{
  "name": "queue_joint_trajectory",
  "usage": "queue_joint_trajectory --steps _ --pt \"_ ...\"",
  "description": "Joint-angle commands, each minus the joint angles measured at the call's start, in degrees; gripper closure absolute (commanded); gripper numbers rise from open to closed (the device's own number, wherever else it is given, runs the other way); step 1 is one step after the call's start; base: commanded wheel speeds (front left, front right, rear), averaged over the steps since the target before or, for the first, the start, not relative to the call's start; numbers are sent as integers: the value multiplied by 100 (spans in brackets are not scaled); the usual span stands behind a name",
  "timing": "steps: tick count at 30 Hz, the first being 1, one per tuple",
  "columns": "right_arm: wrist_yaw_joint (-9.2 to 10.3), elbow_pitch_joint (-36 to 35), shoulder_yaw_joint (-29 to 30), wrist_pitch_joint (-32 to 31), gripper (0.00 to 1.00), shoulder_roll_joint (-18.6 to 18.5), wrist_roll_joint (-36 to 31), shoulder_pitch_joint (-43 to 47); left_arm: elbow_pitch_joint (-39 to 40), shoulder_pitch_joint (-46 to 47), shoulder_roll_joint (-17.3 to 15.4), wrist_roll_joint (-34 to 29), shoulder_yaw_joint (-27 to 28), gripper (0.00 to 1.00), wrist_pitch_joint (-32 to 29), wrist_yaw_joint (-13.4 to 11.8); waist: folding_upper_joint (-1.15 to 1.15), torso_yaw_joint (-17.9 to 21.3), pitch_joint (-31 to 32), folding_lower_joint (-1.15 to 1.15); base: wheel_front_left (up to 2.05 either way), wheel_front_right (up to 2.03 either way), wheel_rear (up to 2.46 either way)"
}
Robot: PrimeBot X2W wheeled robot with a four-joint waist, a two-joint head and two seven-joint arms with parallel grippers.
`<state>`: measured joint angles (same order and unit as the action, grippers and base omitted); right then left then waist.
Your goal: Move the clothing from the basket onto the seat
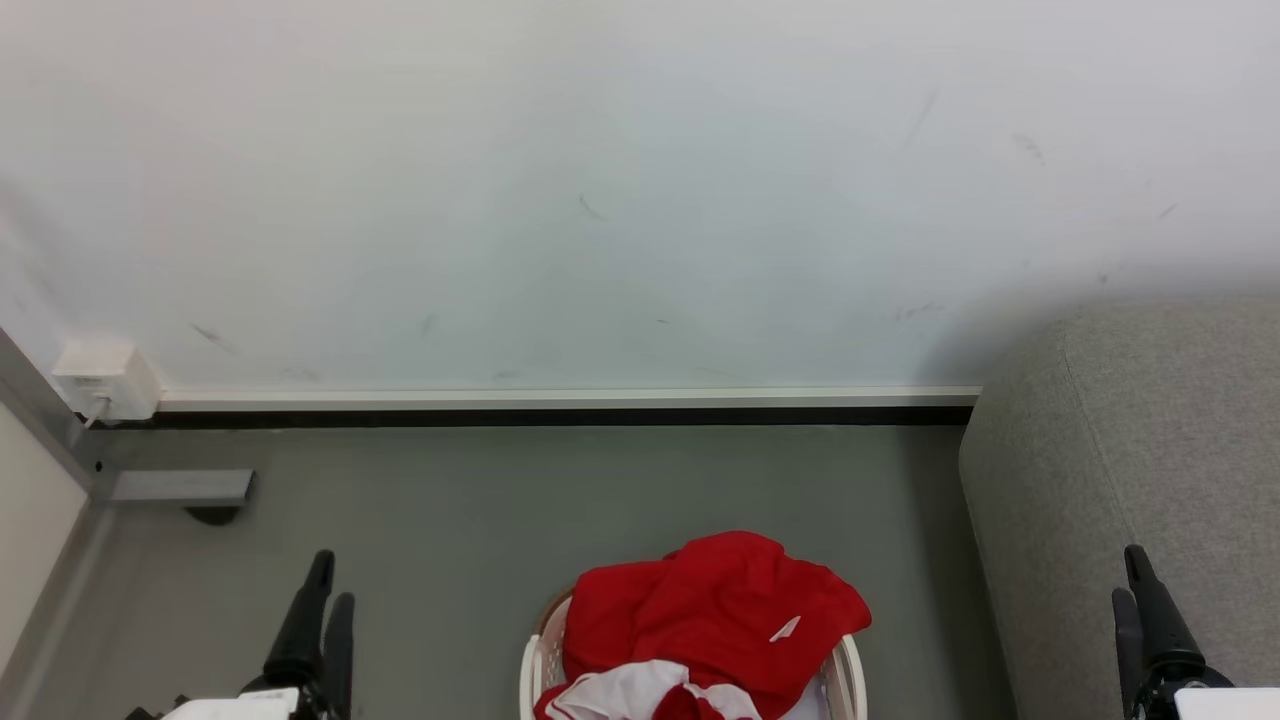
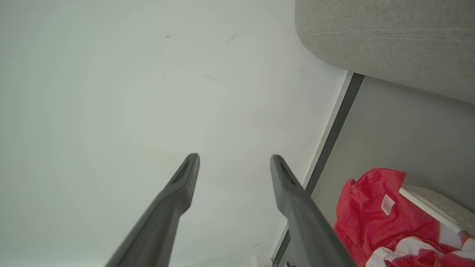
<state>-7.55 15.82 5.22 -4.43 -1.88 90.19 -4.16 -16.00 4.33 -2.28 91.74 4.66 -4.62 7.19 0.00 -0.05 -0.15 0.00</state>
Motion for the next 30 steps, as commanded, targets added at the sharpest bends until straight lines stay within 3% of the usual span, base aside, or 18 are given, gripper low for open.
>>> queue_joint_trajectory --steps 1,21,30 --pt "1 -134 -34 83 0 -50 -252 -49 77 99 -32 -124 -47 0 105 16 0 -3 1 0 0 0 0" --pt "3 -665 -355 579 0 -71 -3313 102 221 -36 -44 -2314 -126 0 597 -117 0 -30 25 0 0 0 0" --pt "4 -671 -492 749 0 -87 -4330 149 402 -85 -49 -3468 -165 0 773 -225 0 -44 34 0 0 0 0"
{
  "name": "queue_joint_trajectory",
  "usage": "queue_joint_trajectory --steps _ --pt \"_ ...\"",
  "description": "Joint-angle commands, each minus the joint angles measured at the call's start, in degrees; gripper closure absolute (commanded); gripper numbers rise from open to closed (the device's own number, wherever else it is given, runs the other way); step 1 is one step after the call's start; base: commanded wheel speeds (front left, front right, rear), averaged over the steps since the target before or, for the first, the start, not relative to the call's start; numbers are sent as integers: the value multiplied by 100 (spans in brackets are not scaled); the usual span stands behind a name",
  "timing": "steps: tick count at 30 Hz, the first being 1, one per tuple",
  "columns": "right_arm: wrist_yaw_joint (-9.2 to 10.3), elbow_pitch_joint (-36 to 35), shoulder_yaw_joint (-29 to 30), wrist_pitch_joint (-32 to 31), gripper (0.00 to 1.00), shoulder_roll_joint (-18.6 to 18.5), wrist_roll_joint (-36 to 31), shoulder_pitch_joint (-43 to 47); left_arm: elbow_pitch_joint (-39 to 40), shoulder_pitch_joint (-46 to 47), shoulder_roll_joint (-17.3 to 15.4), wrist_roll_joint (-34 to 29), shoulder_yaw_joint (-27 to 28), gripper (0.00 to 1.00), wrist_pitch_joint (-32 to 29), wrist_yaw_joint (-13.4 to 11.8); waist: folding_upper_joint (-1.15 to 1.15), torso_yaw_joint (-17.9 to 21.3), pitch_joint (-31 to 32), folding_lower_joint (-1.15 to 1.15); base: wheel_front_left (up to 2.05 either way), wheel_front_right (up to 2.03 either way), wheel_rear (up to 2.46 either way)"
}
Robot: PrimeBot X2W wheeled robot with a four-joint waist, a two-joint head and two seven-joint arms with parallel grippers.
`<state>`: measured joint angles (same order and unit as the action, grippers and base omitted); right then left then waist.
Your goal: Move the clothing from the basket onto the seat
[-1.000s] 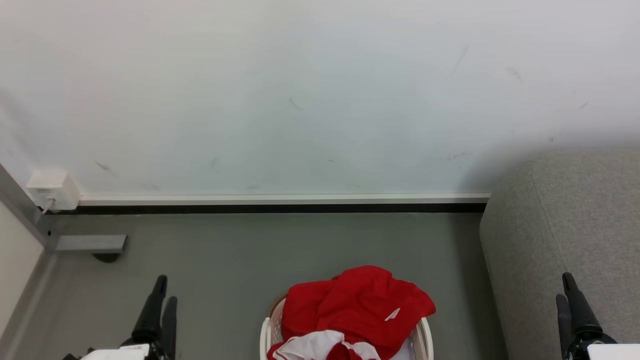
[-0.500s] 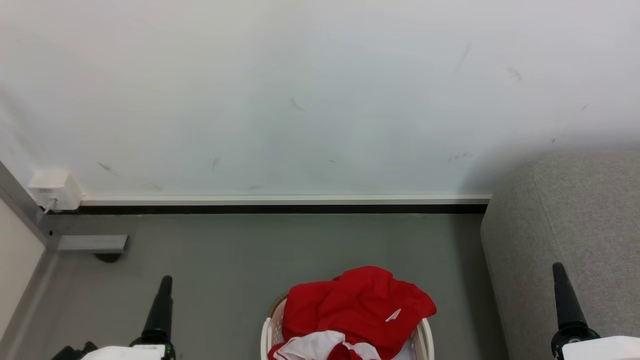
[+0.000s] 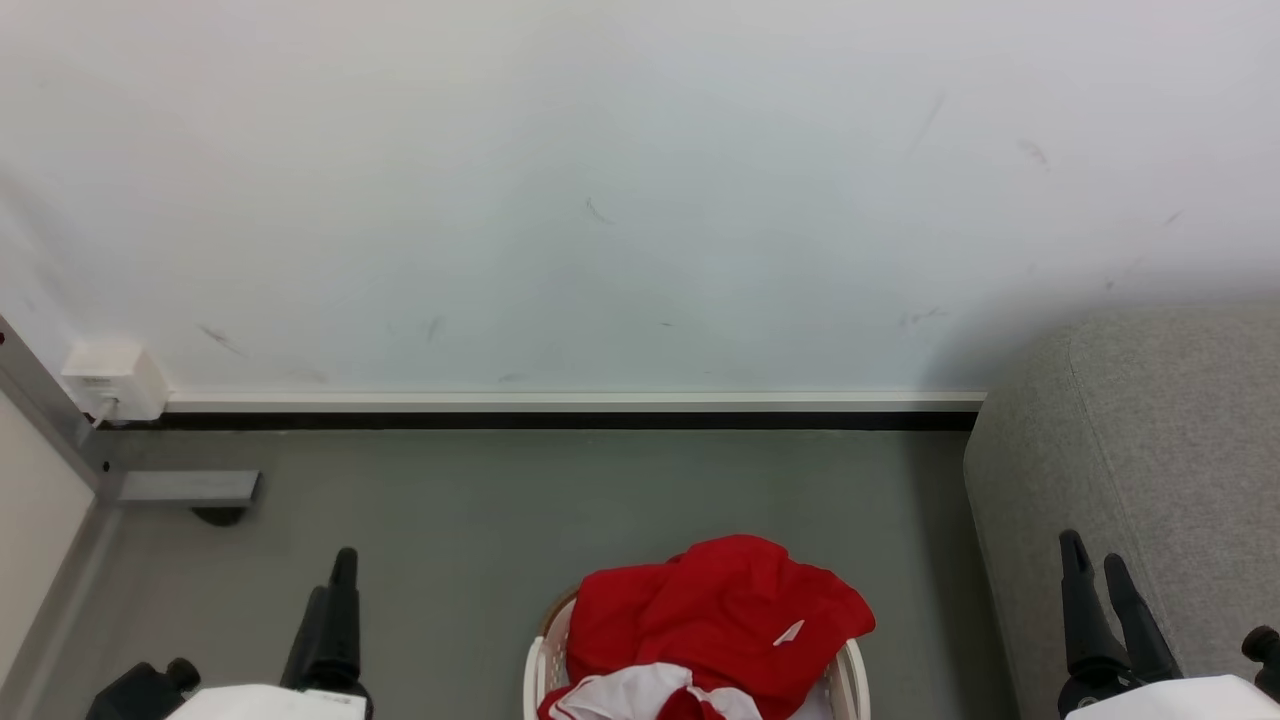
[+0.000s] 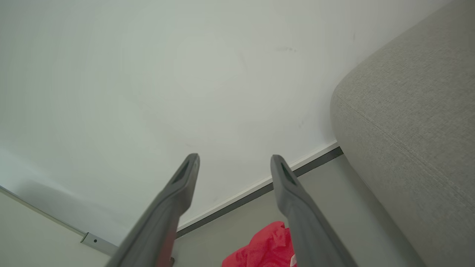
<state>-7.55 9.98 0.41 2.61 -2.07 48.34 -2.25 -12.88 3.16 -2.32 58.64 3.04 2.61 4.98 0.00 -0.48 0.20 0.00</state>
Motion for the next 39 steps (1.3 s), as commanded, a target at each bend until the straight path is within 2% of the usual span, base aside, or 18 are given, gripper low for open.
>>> queue_joint_trajectory --steps 1,16,39 --pt "4 -70 -14 69 0 -70 -267 -34 109 20 -45 -291 -18 0 70 -17 0 -2 1 0 0 0 0" --pt "5 87 -152 346 0 -83 -1756 47 74 -131 -56 -1871 -119 0 348 -52 0 -20 26 0 0 0 0" --pt "7 174 -269 712 0 -90 -3311 143 121 -226 -119 -3501 -154 0 712 -69 0 -35 35 0 0 0 0"
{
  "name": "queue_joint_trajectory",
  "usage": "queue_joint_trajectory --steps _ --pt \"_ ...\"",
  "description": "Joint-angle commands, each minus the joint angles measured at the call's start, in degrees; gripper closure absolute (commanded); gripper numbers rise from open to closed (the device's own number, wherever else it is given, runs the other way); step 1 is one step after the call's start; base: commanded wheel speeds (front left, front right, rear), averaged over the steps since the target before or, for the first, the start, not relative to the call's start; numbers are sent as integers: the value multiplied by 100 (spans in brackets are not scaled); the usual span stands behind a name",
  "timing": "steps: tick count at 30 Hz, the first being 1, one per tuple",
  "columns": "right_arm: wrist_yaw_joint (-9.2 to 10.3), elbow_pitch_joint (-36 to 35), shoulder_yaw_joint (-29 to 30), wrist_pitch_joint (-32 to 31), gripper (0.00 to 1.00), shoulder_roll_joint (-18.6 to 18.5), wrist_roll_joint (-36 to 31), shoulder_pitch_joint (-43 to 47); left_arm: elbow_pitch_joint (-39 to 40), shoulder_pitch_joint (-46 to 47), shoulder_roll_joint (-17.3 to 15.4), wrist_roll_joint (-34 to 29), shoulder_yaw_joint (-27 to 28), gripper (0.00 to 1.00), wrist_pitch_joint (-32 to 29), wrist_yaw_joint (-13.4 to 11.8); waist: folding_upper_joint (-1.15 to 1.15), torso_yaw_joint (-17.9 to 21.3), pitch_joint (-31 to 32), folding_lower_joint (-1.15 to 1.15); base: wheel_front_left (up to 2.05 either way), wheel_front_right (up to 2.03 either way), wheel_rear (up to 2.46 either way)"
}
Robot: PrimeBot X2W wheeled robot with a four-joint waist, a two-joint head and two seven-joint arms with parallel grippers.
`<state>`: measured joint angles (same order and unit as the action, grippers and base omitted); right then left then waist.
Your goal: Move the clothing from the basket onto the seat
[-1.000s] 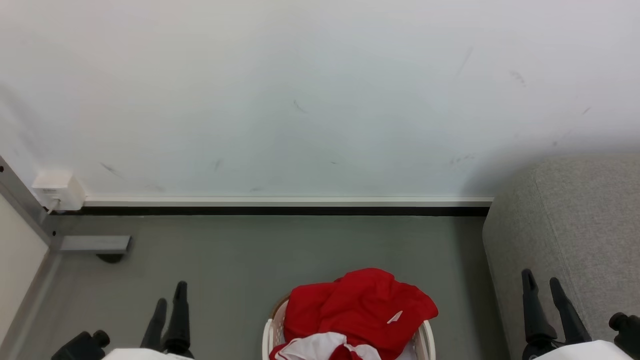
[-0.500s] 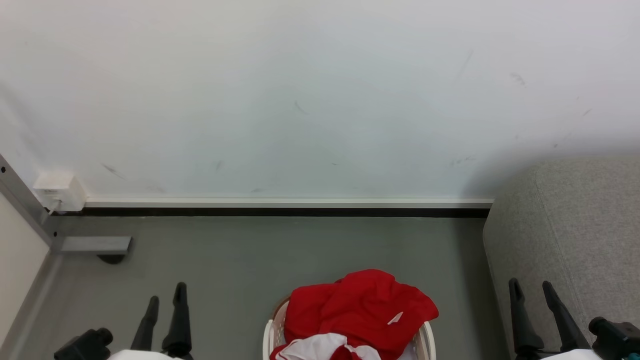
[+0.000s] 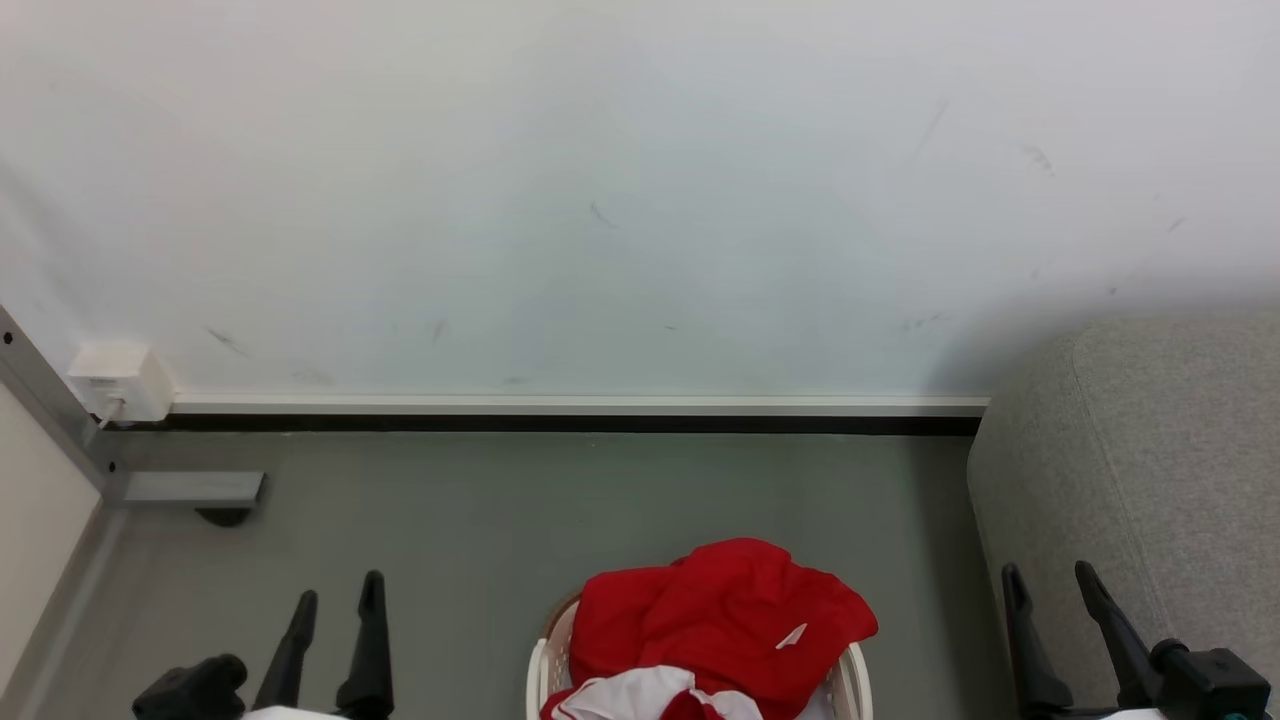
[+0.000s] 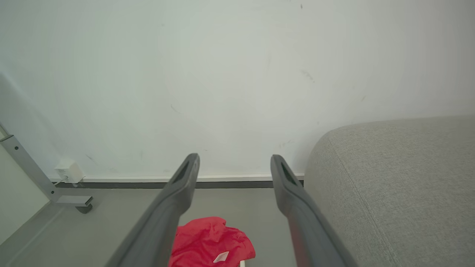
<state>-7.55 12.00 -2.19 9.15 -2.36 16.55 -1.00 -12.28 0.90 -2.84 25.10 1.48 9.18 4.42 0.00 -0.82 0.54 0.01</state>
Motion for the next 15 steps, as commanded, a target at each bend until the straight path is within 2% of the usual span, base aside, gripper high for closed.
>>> queue_joint_trajectory --steps 1,15 --pt "7 -29 -10 72 0 -62 -192 27 62 -7 -75 -214 -2 0 73 -15 0 -1 3 -1 0 0 0" --pt "9 23 52 254 0 -64 -656 122 78 -88 -125 -965 -2 0 251 -67 0 -11 39 -1 0 0 0"
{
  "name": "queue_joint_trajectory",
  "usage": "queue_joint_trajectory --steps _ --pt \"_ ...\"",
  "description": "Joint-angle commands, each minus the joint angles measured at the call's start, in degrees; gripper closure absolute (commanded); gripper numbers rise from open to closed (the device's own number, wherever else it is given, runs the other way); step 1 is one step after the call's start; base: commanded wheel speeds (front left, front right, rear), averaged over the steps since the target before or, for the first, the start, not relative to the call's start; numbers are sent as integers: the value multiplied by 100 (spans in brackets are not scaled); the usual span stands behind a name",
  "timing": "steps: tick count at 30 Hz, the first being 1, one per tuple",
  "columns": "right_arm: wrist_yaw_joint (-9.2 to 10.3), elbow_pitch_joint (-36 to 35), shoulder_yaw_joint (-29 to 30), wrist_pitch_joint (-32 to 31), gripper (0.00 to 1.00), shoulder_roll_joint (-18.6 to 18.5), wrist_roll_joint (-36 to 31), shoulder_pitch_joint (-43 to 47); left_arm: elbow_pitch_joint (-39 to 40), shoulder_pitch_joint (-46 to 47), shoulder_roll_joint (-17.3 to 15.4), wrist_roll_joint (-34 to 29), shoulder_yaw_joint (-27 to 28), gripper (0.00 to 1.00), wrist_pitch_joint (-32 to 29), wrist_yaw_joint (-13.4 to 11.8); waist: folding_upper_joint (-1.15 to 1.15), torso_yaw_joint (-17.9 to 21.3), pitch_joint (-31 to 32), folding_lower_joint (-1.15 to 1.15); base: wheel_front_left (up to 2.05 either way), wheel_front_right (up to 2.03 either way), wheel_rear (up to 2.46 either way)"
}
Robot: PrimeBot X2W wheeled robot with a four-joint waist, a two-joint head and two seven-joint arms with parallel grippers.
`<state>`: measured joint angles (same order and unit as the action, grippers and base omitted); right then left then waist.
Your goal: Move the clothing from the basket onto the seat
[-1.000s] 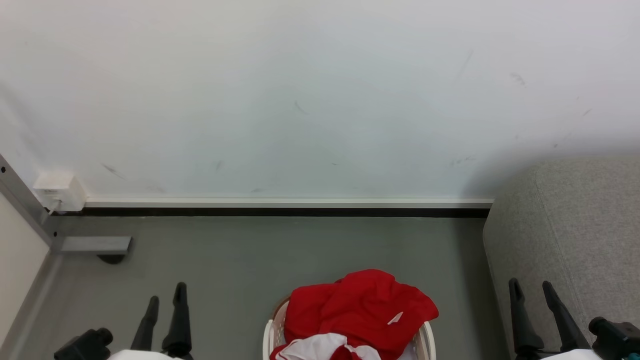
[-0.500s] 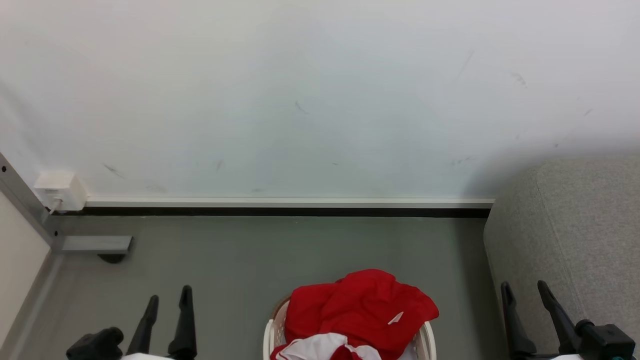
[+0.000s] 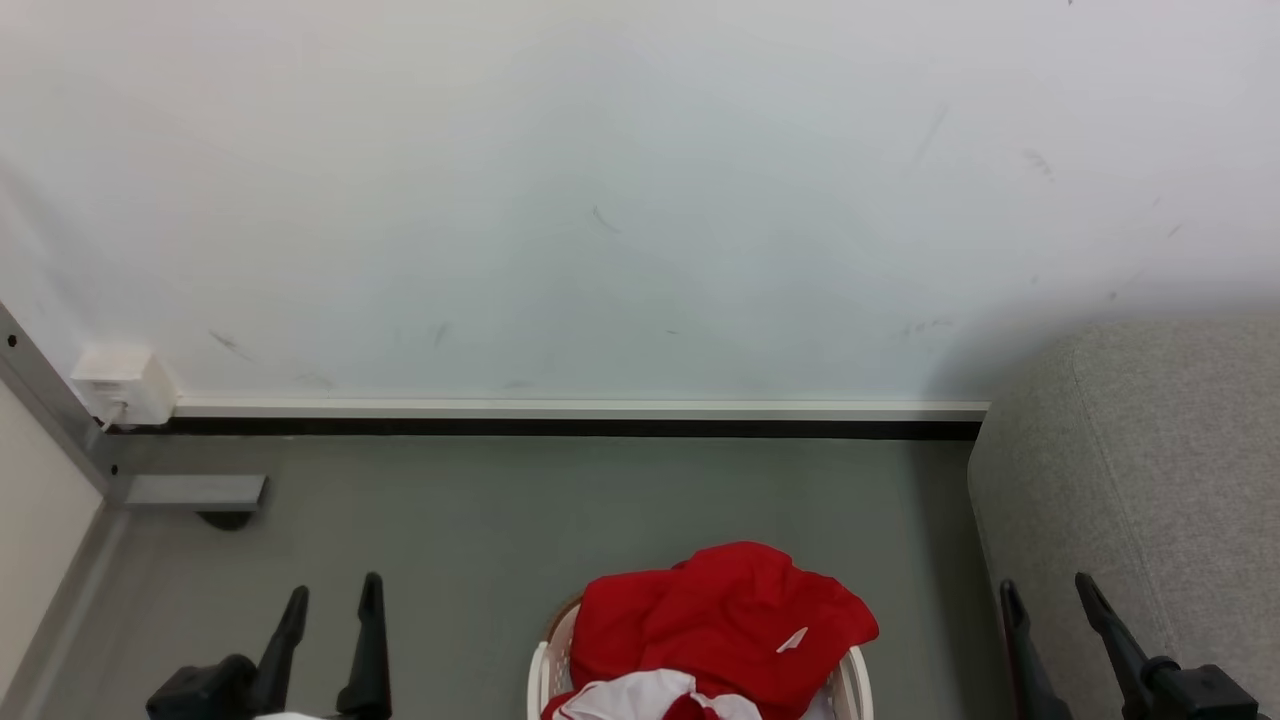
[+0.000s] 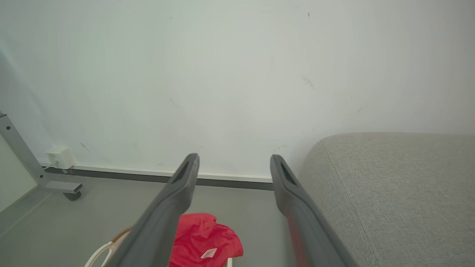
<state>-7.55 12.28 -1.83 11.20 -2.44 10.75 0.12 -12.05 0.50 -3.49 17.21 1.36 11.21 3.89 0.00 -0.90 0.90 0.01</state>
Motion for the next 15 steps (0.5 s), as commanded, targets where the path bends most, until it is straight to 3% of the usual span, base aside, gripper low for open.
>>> queue_joint_trajectory --steps 1,15 --pt "9 2 30 63 0 -57 -91 25 51 -49 -61 -224 10 0 64 -14 0 -4 6 -1 0 0 0" --pt "10 197 102 225 0 -61 -257 87 -150 -145 -26 -705 107 0 238 99 0 23 69 -1 0 0 0"
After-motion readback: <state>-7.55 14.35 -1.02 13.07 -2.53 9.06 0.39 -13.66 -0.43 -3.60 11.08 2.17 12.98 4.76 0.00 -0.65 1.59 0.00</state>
